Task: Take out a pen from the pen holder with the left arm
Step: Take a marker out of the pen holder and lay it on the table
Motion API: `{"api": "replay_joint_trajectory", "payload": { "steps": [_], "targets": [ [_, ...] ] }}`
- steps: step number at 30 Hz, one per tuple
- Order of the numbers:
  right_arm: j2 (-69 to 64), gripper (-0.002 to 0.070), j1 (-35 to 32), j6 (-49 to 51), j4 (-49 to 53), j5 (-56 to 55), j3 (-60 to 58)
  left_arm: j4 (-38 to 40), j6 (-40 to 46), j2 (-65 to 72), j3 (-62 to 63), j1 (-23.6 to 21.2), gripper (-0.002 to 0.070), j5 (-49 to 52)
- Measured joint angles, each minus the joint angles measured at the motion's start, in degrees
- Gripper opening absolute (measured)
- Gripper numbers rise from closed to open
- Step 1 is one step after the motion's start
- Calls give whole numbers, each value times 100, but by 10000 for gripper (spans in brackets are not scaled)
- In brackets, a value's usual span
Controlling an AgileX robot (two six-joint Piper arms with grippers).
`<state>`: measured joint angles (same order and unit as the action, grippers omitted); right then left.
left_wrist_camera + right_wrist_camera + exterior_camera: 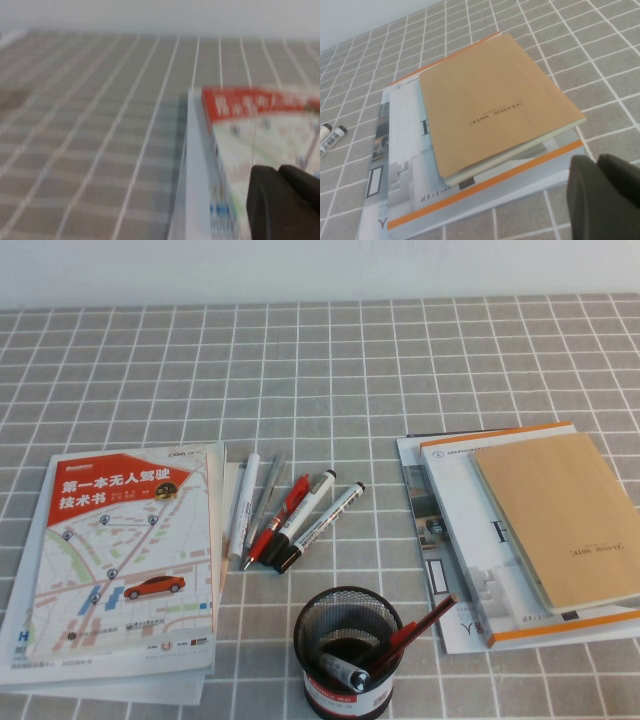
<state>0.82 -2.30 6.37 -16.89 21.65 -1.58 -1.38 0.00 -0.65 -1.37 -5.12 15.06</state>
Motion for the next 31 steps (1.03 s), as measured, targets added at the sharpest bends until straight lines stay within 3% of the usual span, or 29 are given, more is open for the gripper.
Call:
{"api": "replay_joint_trajectory", "payload": {
  "steps": [6,31],
  "targets": [
    [0,-13,0,0,0,0,0,314,486,0,-12,23,-2,649],
    [0,-13,0,0,0,0,0,312,535,0,-12,23,-2,659]
  ]
}}
